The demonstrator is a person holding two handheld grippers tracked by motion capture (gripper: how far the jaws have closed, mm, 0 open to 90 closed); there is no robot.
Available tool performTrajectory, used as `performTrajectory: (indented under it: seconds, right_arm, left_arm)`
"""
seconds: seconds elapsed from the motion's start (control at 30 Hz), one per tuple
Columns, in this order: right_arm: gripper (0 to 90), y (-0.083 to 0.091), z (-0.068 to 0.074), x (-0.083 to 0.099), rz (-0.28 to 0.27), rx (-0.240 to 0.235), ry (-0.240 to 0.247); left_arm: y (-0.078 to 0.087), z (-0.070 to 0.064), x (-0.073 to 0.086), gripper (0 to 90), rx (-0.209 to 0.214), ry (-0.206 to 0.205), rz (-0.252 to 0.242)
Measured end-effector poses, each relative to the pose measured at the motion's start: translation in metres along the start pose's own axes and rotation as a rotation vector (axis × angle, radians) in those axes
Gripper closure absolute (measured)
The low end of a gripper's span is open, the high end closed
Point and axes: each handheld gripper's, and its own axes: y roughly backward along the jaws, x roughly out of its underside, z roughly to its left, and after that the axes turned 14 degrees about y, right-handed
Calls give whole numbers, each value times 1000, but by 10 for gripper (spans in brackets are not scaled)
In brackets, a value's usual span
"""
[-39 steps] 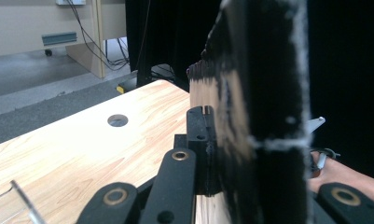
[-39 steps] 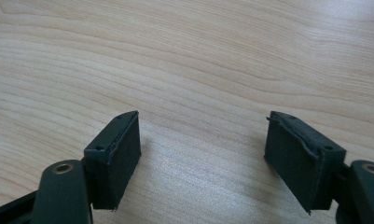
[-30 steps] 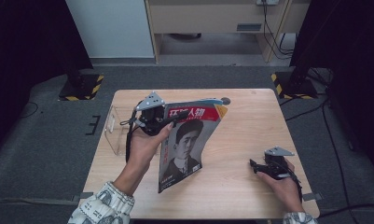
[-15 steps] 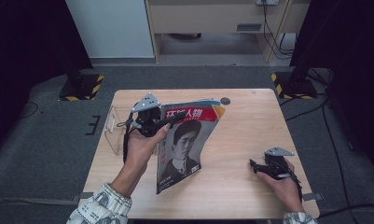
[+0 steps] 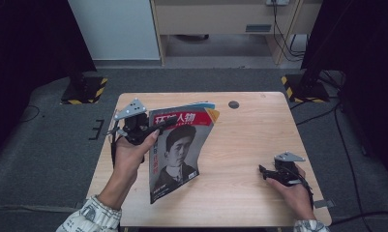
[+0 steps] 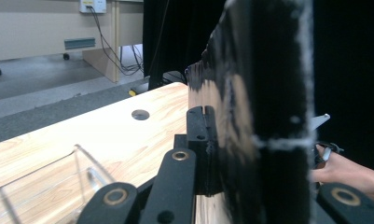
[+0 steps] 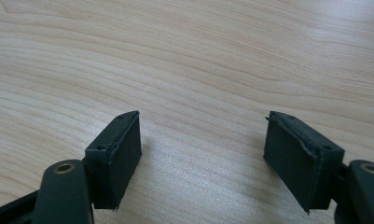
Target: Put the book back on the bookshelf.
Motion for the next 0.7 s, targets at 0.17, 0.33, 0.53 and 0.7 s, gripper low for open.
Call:
performTrajectory:
  seconds: [0.17, 0.33, 0.53, 0.7]
  right_arm:
    - [273, 0, 0, 0, 0, 0, 0]
    - [273, 0, 0, 0, 0, 0, 0]
    - [274, 0, 0, 0, 0, 0, 0]
    - [274, 0, 0, 0, -1, -1, -1]
  left_arm:
    - [15, 6, 5, 866, -4, 20, -2]
    - [28, 8, 7, 866, -9, 14, -8]
    - [42, 13, 7, 865, -27, 12, -20]
    - [55, 21, 10, 865, -22, 14, -25]
